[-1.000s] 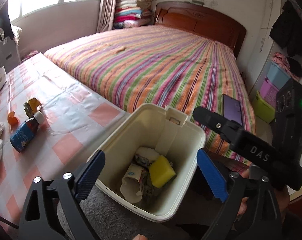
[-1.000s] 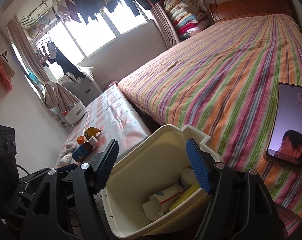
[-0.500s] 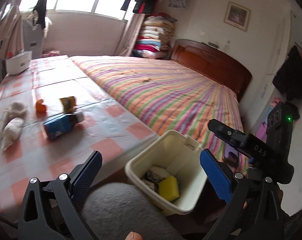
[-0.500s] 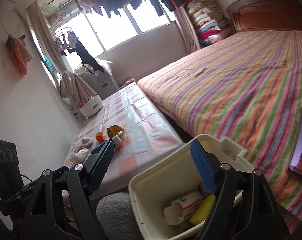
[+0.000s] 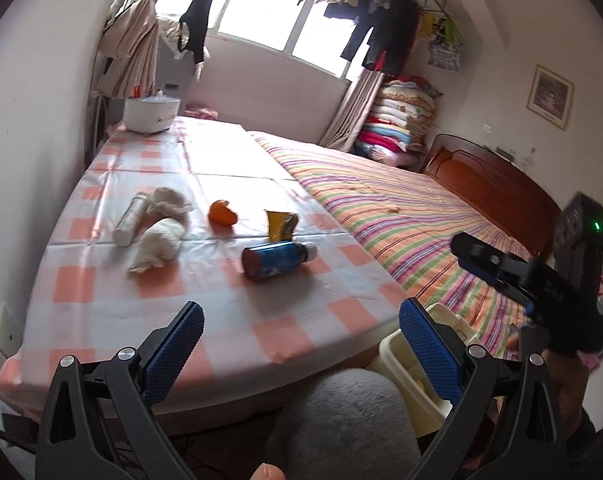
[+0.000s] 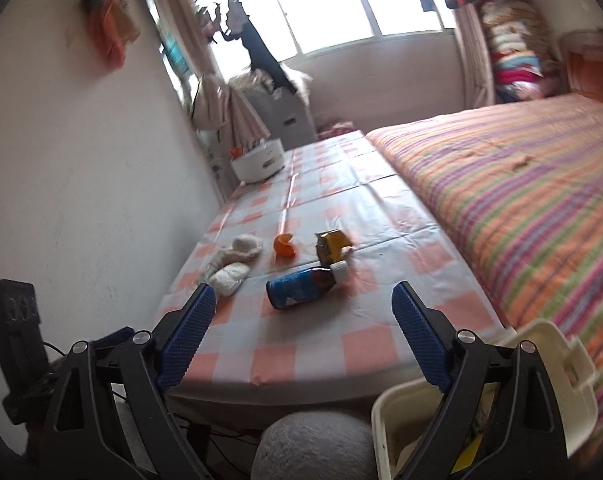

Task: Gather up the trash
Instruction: 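Move both tools back over the table toward the remaining items, then grasp the blue bottle with the right tool and lift it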

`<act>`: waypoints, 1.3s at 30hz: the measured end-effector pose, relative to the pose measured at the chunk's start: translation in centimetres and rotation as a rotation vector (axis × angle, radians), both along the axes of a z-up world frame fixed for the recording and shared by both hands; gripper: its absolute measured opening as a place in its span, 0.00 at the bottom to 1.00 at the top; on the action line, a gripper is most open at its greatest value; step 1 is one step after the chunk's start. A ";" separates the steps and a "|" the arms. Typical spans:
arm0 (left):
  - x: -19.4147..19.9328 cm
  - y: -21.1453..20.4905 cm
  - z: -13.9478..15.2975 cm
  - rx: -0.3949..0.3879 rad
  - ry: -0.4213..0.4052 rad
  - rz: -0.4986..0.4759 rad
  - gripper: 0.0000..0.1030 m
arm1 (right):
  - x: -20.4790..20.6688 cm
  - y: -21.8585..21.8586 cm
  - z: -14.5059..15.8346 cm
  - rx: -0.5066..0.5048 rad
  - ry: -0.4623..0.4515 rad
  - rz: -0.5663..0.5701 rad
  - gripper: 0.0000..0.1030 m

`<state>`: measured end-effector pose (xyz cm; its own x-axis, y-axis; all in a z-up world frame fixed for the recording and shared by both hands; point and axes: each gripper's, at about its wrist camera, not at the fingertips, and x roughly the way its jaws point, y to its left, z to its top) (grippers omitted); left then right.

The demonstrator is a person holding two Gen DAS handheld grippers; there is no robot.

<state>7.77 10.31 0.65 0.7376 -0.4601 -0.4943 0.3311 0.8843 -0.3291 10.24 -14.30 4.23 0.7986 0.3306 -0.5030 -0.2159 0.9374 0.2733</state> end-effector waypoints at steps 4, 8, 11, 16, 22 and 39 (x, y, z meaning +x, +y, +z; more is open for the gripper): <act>0.3 2.0 -1.0 0.000 0.067 0.037 0.93 | 3.2 2.9 -0.9 -0.101 0.047 0.076 0.86; 0.5 4.6 -1.8 0.013 0.100 0.139 0.93 | 6.0 4.7 -2.4 -0.099 0.106 0.155 0.86; 0.7 6.8 -2.4 -0.014 0.141 0.185 0.93 | 8.0 5.6 -3.0 -0.100 0.120 0.309 0.86; 0.7 9.0 -2.8 -0.060 0.173 0.210 0.92 | 10.6 8.6 -3.0 -0.345 0.095 0.686 0.86; 0.2 9.9 -2.3 -0.056 0.155 0.247 0.93 | 13.9 13.1 -5.1 -0.641 0.234 0.914 0.86; 1.2 8.5 -1.4 0.002 0.166 0.237 0.93 | 20.2 13.8 -10.6 -0.731 0.460 0.993 0.73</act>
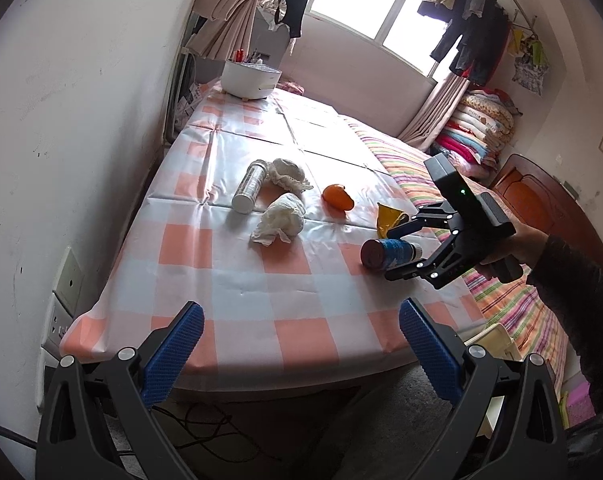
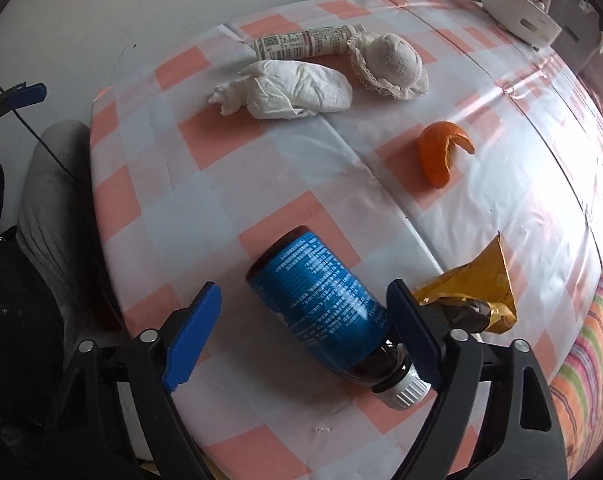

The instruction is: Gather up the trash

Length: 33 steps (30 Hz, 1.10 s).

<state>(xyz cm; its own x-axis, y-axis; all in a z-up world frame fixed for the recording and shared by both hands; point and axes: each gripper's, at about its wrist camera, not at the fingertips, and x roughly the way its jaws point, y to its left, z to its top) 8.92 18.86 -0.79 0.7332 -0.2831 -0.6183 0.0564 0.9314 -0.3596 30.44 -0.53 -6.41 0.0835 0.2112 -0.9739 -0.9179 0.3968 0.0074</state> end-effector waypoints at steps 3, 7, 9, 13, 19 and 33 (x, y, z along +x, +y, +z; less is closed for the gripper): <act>0.3 -0.4 -0.1 -0.001 0.005 -0.011 0.93 | -0.8 -0.5 -1.1 -0.019 0.002 0.010 0.63; 0.7 -0.9 0.0 -0.007 0.013 -0.025 0.92 | -1.3 -1.4 -1.4 0.001 0.026 -0.023 0.48; 0.7 -1.2 0.1 -0.001 0.012 -0.034 0.92 | -1.6 -2.0 -1.2 0.020 0.017 -0.045 0.48; 1.1 -1.9 0.3 0.041 0.001 -0.038 0.93 | -2.7 -3.7 -0.3 0.115 0.010 -0.119 0.46; 3.3 -3.1 0.9 0.179 -0.014 -0.038 0.93 | -6.1 -6.8 4.3 0.462 0.028 -0.298 0.45; 17.0 -8.2 -0.8 0.299 0.153 -0.345 0.92 | -19.2 -12.7 12.4 0.997 -0.073 -0.471 0.44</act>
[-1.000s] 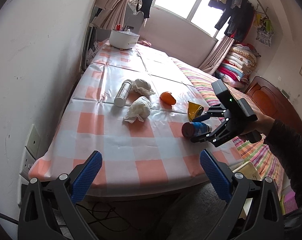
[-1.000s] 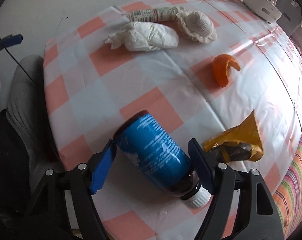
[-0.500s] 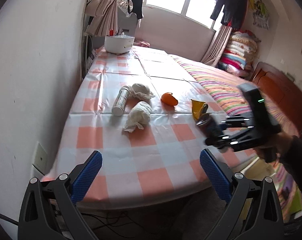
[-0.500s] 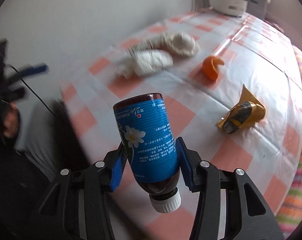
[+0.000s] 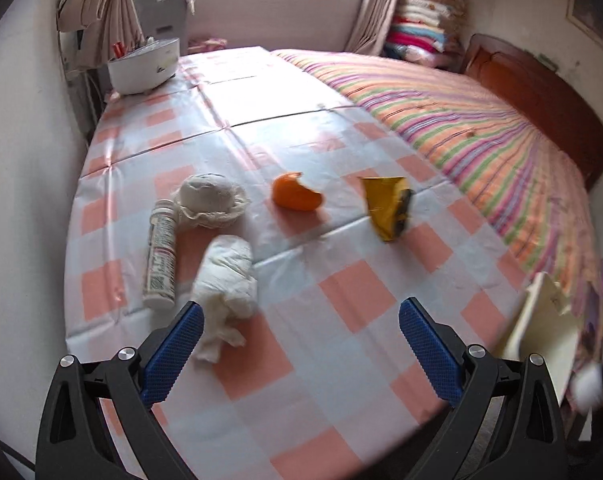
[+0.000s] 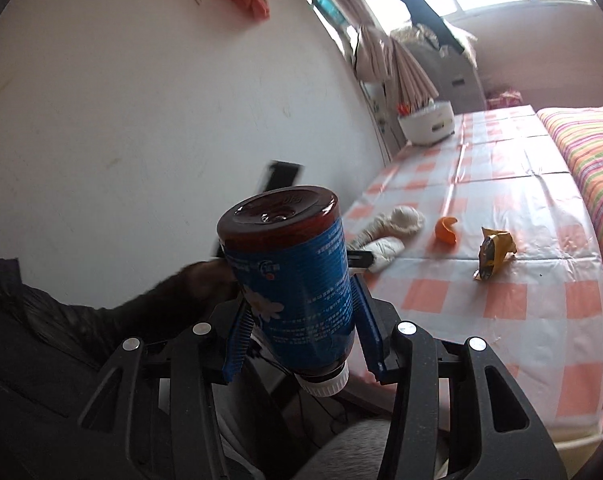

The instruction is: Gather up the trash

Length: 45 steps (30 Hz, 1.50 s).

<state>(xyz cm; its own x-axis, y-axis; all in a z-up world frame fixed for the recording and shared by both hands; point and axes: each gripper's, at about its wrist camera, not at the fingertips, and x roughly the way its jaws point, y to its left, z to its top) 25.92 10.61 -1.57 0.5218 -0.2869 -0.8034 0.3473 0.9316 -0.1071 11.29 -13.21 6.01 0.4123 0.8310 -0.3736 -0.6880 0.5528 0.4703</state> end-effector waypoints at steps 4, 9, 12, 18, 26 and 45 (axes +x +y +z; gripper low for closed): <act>2.7 -0.2 -1.1 0.032 0.051 -0.036 0.92 | -2.4 -1.5 -0.3 0.053 0.001 -0.053 0.44; 5.5 -0.1 -3.3 0.054 0.153 -0.048 0.92 | -3.6 -2.0 -1.2 0.083 0.014 -0.069 0.44; 6.2 -0.2 -3.9 0.065 0.171 -0.045 0.92 | -3.5 -2.2 -1.5 0.100 0.013 -0.075 0.44; 6.6 -0.5 -4.7 0.059 0.205 -0.044 0.85 | -3.1 -2.4 -1.8 0.119 0.020 -0.089 0.44; 5.5 -0.7 -4.5 0.087 0.164 -0.064 0.42 | -3.0 -2.8 -2.3 0.154 0.037 -0.112 0.44; 3.1 -0.9 -4.1 0.167 0.041 -0.054 0.08 | -3.4 -3.3 -2.5 0.175 0.040 -0.162 0.44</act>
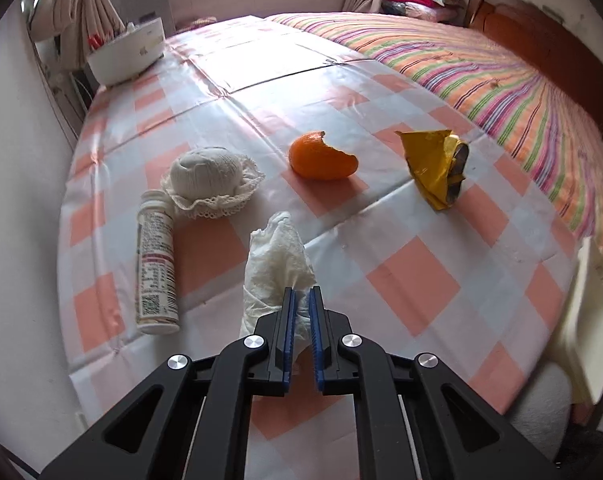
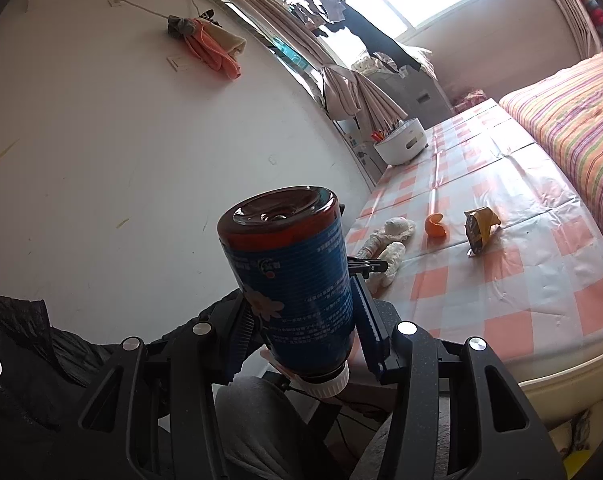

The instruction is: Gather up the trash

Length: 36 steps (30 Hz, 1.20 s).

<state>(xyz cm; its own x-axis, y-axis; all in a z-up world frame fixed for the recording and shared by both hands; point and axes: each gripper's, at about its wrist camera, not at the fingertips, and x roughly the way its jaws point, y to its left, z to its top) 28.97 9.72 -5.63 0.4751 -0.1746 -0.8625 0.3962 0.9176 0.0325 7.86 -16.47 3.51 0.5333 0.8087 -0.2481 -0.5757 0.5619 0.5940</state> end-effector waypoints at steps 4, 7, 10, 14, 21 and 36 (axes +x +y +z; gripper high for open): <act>0.0 -0.2 0.1 0.028 -0.008 0.003 0.09 | 0.0 0.0 -0.1 0.004 0.002 0.003 0.44; 0.5 -0.2 0.1 0.041 0.006 0.020 0.09 | 0.1 0.1 -0.3 0.004 0.008 0.008 0.44; 0.8 -0.2 0.2 0.047 0.000 0.037 0.09 | 0.2 0.1 -0.4 0.005 0.011 0.009 0.44; 1.1 -0.2 0.3 0.021 0.018 0.054 0.09 | 0.3 -0.1 -0.6 0.011 0.018 0.007 0.44; 1.4 0.8 0.7 -0.114 0.035 0.059 0.59 | 0.5 -0.4 -0.8 0.026 0.025 0.002 0.45; 4.2 2.0 -2.0 -0.046 0.106 0.165 0.89 | 0.9 -0.8 -0.9 0.037 0.034 -0.014 0.45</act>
